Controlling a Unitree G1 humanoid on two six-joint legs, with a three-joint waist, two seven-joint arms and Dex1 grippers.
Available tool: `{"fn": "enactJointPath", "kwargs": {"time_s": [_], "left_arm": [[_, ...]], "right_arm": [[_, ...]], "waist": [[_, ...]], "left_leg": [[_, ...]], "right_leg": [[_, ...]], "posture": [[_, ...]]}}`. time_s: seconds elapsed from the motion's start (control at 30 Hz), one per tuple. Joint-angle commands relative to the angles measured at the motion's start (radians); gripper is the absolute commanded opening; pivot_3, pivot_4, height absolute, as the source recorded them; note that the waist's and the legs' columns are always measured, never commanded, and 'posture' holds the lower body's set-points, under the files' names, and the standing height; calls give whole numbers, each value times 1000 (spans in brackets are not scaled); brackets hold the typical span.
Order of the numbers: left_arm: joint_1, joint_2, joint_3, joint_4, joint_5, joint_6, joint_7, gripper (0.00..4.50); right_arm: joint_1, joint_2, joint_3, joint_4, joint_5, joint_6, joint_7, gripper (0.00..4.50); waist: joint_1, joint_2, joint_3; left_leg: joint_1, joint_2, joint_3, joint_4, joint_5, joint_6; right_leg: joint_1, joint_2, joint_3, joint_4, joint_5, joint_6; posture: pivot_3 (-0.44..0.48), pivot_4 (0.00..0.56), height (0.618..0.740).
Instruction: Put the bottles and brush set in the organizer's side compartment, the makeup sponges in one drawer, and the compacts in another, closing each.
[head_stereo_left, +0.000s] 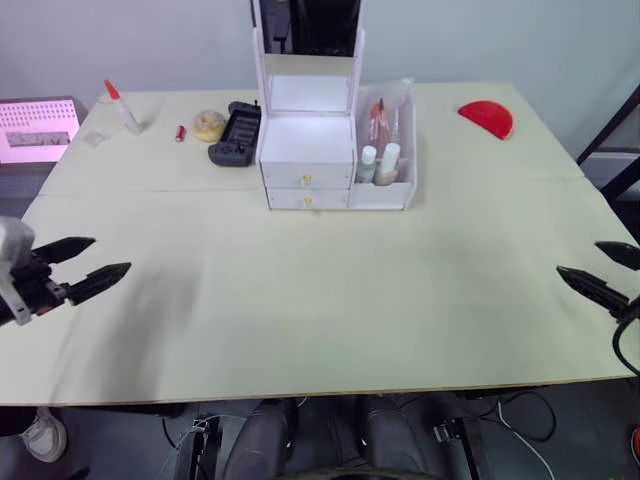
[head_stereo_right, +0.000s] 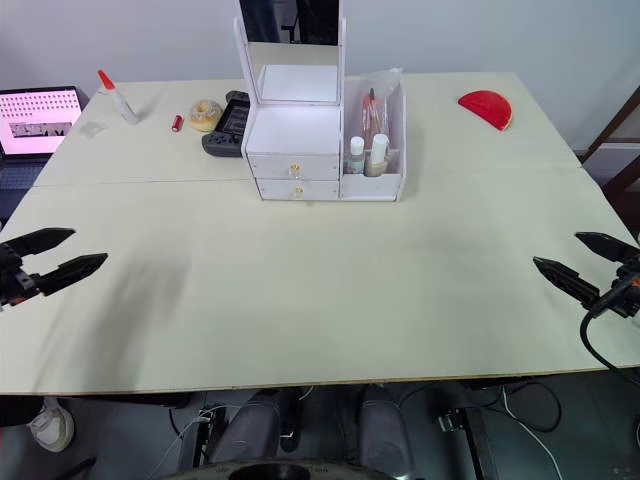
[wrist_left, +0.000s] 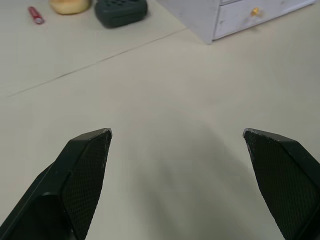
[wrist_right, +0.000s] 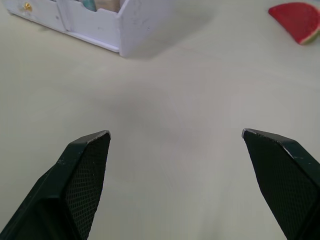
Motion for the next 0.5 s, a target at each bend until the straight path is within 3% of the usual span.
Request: {"fn": "enactJointPath", "kwargs": {"time_s": [0.03,0.5], "left_arm": [[-4,5,22,-25,-9,-25,19,4434],[-78,16,-11,-23,-28,-13,68,4434]], "right_arm": [[-17,-15,-8,-2,-2,-26,7,4500],[-31,-10,9,-26,2,-3,-14,4500]], "waist": [[3,0,0],[11,0,0]], "left_leg": [[0,0,0,0,0,0],[0,0,1,0,0,-1]], "right_leg": [[0,0,0,0,0,0],[0,1,0,0,0,0]], "posture": [[0,150,738],[0,150,738]]}}
